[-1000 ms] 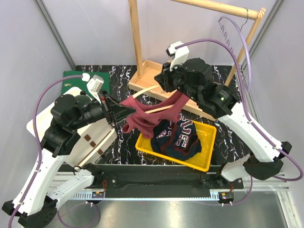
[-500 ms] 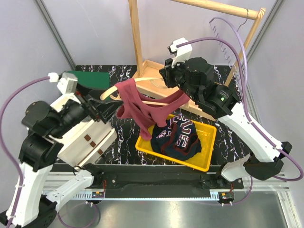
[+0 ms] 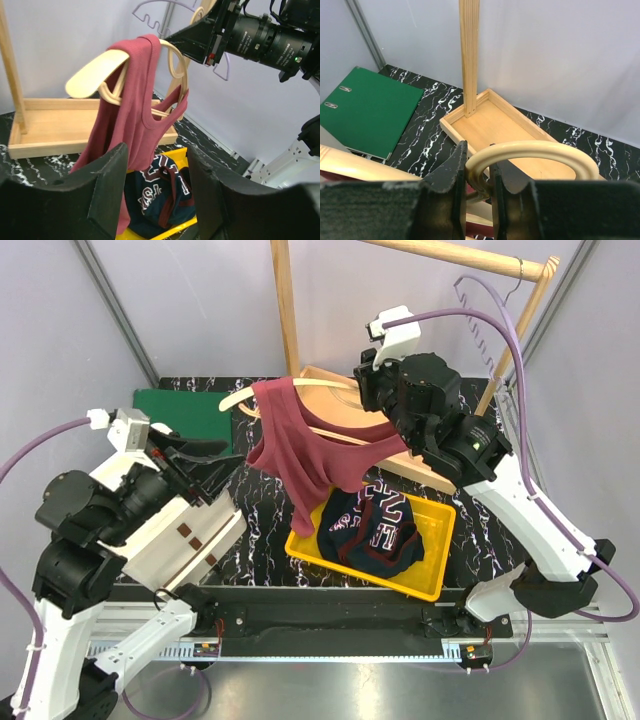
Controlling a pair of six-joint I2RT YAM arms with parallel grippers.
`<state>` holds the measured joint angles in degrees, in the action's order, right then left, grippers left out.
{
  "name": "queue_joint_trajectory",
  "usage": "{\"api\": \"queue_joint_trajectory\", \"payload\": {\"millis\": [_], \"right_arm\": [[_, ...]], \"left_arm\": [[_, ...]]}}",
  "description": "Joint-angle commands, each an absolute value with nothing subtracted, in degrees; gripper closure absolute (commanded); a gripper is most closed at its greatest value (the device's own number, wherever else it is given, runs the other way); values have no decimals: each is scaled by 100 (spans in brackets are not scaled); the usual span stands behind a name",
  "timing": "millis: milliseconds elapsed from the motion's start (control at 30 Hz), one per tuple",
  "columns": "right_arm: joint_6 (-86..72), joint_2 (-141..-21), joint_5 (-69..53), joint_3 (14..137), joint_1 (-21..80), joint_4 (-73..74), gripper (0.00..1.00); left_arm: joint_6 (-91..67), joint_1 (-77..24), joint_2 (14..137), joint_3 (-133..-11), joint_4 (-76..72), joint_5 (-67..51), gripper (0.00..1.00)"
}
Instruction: Remove the tank top from the hanger
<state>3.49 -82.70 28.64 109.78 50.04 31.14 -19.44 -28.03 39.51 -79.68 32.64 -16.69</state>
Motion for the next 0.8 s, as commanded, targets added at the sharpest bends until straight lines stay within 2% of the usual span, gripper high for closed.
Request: {"api": "queue_joint_trajectory", "payload": {"millis": [0, 233, 300, 400, 433, 500, 767], "right_arm": [[317, -8297, 3216, 11294, 4975, 2733, 100], [202, -8499, 3454, 11443, 4975, 2935, 100], [193, -8516, 3533, 11461, 4975, 2962, 100], [185, -8569, 3630, 11540, 4975, 2997, 100], [185, -8587, 3639, 11557, 4983, 3006, 100], [167, -8613, 3630, 11593, 4975, 3041, 100], [202, -8675, 3700, 11593, 4975, 3103, 100]], "left_arm": [[-2425, -2830, 4192, -7717, 2375, -2145, 46], [-2593, -3242, 4693, -7945, 2197, -540, 41], [-2427, -3758, 4851, -8068, 2180, -134, 40], [-2058, -4593, 5097, -8252, 2206, 1069, 40], [-1978, -4736, 5141, -8288, 2206, 1629, 40], [-1767, -5026, 5334, -8402, 2197, 2028, 39], [-1266, -5484, 6178, -8911, 2233, 3865, 38]]}}
